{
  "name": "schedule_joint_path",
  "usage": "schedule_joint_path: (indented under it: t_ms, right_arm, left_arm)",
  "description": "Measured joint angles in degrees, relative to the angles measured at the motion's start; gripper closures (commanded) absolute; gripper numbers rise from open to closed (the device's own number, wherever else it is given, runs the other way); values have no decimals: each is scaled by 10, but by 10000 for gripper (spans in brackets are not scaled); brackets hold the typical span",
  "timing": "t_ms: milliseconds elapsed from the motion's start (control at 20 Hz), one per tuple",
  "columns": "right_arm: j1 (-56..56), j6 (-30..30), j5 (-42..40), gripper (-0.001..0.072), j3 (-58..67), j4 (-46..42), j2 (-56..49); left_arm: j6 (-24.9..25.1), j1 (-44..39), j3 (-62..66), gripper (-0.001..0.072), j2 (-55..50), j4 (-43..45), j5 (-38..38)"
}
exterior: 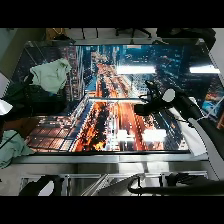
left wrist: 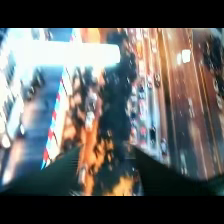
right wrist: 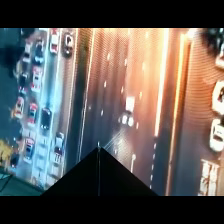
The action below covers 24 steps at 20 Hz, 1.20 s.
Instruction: Fold the shirts.
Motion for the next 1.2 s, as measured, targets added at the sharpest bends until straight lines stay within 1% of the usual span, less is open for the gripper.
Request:
schedule_joint_path:
  t_ms: [50, 100, 150, 250, 450, 600, 850, 1050, 1200]
  right_arm:
    - [0, 0, -10, 525, 0, 0, -1]
    - [-1, 0, -24, 301, 0, 2, -2]
    - [-1, 0, -39, 206, 0, 1, -2]
    - [-2, 0, -70, 210, 0, 0, -3]
    - [-3, -1, -114, 210, 0, 0, -3]
    - [-3, -1, -127, 209, 0, 0, -3]
    - [-3, -2, -135, 209, 0, -1, -4]
    - [-3, -2, -137, 209, 0, -1, -9]
    - [-3, -2, -137, 209, 0, -1, -17]
  left_arm:
    - [7, 0, 9, 0, -10, 5, 17]
    - [13, 0, 25, -1, -26, 18, 33]
    - [17, 0, 43, -1, -43, 37, 45]
    - [24, 0, 94, -1, -87, 101, 64]
    - [29, 2, 206, -1, -193, 262, 94]
    - [29, 14, 282, -1, -284, 333, 112]
    - [40, 26, 406, -1, -446, 375, 160]
    - [43, 28, 502, -1, -567, 379, 188]
    - [44, 28, 554, 0, -633, 374, 189]
